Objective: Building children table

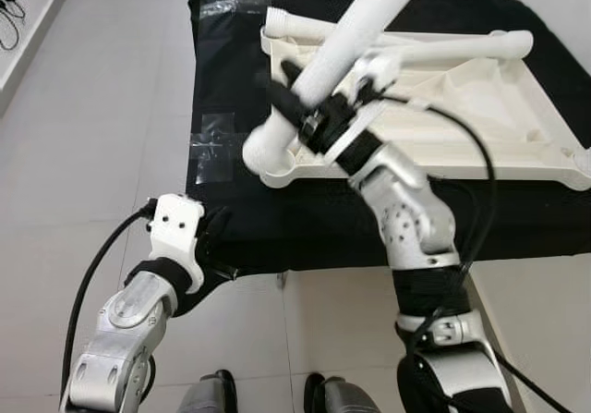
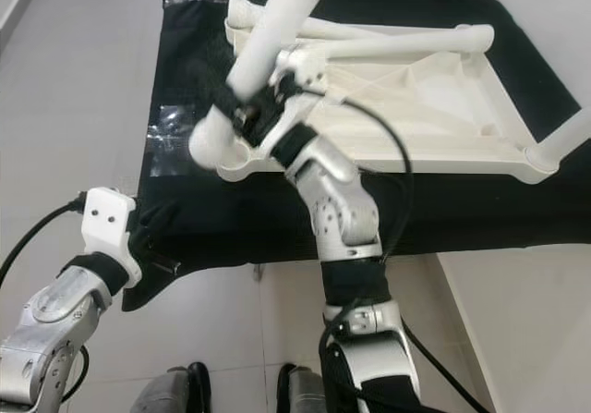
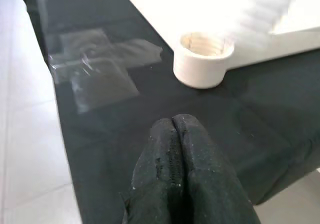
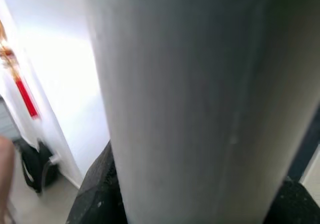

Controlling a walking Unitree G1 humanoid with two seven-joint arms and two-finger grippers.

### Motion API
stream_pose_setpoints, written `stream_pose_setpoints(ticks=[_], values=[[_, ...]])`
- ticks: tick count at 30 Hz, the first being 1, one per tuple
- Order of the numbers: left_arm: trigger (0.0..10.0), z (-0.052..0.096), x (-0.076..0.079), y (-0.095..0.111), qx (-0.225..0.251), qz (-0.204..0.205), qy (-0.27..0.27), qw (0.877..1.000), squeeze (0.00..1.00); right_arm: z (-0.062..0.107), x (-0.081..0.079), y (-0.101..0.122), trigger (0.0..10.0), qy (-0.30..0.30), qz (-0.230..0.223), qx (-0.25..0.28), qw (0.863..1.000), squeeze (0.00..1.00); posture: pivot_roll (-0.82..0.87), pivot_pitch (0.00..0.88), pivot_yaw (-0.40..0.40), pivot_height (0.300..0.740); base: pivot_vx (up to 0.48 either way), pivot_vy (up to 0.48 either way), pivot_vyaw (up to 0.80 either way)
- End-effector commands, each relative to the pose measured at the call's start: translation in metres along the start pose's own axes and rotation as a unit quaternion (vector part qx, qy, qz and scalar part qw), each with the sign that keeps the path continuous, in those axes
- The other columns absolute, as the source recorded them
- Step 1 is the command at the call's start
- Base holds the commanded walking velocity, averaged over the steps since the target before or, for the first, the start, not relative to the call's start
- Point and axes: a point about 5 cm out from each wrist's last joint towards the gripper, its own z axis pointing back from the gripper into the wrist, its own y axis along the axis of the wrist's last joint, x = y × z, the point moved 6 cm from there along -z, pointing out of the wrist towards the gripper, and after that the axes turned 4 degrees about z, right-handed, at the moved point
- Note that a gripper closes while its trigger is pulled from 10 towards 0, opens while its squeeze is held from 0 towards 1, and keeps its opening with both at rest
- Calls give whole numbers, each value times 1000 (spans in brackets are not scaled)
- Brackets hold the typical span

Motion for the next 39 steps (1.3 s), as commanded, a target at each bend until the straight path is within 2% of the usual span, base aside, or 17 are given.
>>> stream_pose_setpoints(ticks=[1, 5, 10, 23, 26, 27, 30, 36, 39], values=[[10000, 2, 1, -5, -3, 11, -1, 1000, 0, 4, 0, -13, 10000, -7, 4, -24, 1000, 0, 57, 124, -86, 740, 0, 0, 0], [10000, 4, -2, -5, 3, 17, 3, 1000, 0, 15, 3, -28, 10000, -27, -9, -45, 999, 0, 32, 114, -81, 740, 155, 0, 0], [10000, 3, -1, -7, 5, 20, -1, 1000, 0, 23, 1, -33, 10000, -34, -23, -49, 998, 0, 23, 106, -66, 740, 379, 0, 0], [10000, -2, 4, -5, 13, 20, -14, 1000, 0, 23, -2, -30, 10000, -32, -28, -31, 999, 0, 28, 98, -59, 740, 390, 0, 0], [10000, -2, 3, -5, 15, 20, -14, 1000, 0, 24, -11, -27, 10000, -1, -18, -26, 999, 0, 30, 97, -59, 740, 390, 0, 533], [10000, -2, 3, -5, 15, 20, -15, 1000, 0, 24, -14, -24, 10000, 7, -27, -18, 999, 0, 32, 97, -58, 740, 390, 0, 800], [10000, -2, 4, -6, 14, 18, -16, 1000, 0, 24, -16, -23, 10000, 8, -26, -16, 999, 0, 32, 98, -57, 740, 390, 0, 267], [10000, 1, 17, -15, -5, 24, -46, 999, 0, 24, -15, -29, 10000, 7, -27, -33, 999, 0, 45, 104, -53, 740, 122, 0, 0], [10000, 11, 37, -31, -44, 14, -91, 995, 0, 32, -28, -29, 10000, 69, -26, -39, 996, 0, 59, 115, -51, 740, 0, 0, 0]])
